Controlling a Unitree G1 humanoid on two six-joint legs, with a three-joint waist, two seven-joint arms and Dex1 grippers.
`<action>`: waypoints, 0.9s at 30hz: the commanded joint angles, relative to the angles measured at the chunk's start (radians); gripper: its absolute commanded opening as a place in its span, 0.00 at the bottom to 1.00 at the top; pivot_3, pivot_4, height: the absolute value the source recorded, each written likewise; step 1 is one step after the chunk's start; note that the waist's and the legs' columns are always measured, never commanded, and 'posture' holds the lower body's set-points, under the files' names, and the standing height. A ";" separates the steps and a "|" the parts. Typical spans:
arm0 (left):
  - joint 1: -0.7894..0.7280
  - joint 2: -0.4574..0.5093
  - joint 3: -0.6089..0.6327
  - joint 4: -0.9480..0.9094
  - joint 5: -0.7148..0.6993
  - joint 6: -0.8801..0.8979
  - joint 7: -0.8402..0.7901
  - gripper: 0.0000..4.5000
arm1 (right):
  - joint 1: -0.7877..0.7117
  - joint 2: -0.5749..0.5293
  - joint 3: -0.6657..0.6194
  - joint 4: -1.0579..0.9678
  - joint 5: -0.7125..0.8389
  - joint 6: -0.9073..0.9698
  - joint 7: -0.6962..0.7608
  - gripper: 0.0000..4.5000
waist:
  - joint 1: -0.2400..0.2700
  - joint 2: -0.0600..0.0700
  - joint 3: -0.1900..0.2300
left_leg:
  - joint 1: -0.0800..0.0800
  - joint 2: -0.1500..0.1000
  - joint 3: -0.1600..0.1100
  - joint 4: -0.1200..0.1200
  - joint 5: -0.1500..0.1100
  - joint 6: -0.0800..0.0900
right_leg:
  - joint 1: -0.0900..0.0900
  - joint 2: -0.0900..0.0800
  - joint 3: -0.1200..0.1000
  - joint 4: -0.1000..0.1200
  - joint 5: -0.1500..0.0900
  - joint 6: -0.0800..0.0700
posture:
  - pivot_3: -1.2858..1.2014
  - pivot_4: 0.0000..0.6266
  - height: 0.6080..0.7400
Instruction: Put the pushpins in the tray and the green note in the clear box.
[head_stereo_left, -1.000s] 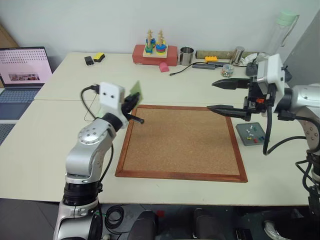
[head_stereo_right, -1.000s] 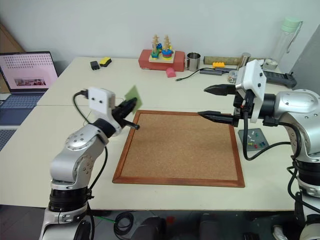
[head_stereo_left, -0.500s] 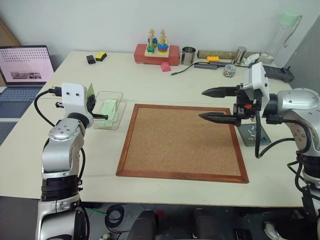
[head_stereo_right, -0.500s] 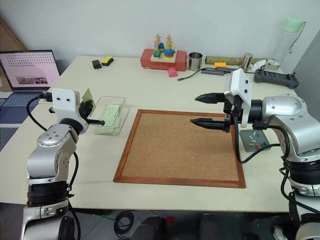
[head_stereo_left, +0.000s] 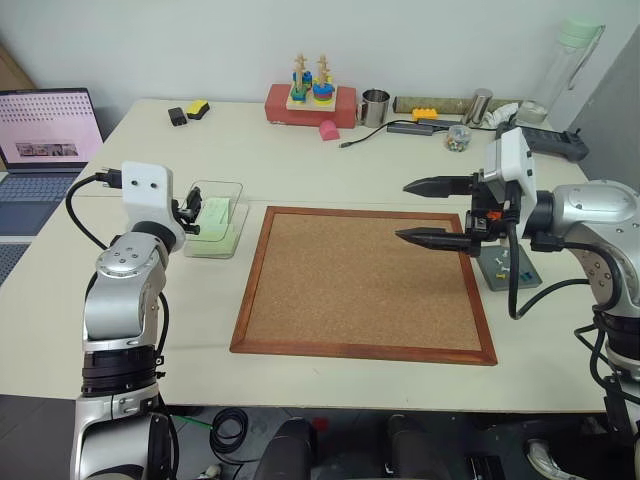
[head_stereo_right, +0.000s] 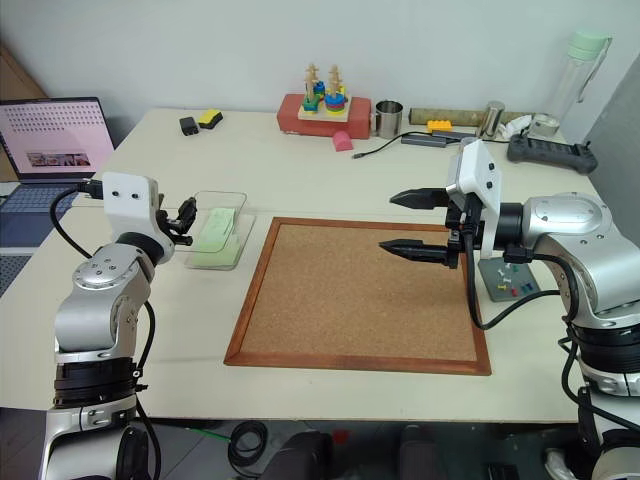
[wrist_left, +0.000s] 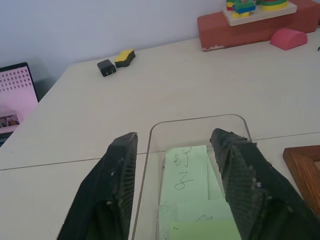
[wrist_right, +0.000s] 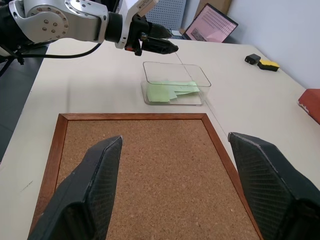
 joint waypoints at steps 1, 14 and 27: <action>0.004 0.050 -0.013 -0.085 0.004 -0.009 -0.057 0.76 | 0.009 -0.015 -0.043 -0.019 0.012 -0.016 -0.003 0.78 | 0.000 0.000 0.000 | 0.000 0.000 0.000 0.000 0.000 0.000 | 0.000 0.000 0.000 0.000 0.000 0.000 | 0.52 0.24 1.00; 0.354 0.483 0.049 -0.216 -0.078 -0.168 -0.649 0.80 | 0.287 -0.289 -0.183 0.070 -0.090 -0.133 0.118 0.78 | -0.001 0.000 0.001 | 0.000 0.001 0.004 -0.002 0.000 0.001 | -0.001 -0.001 0.002 -0.003 0.000 0.000 | 0.52 0.24 1.00; 0.507 0.578 0.271 -0.095 -0.208 -0.184 -0.938 0.80 | 0.509 -0.395 -0.304 0.195 -0.162 -0.291 0.205 0.78 | -0.004 0.001 0.000 | 0.002 0.003 0.008 -0.001 -0.001 0.001 | 0.001 0.000 0.000 -0.001 -0.002 -0.003 | 0.52 0.24 1.00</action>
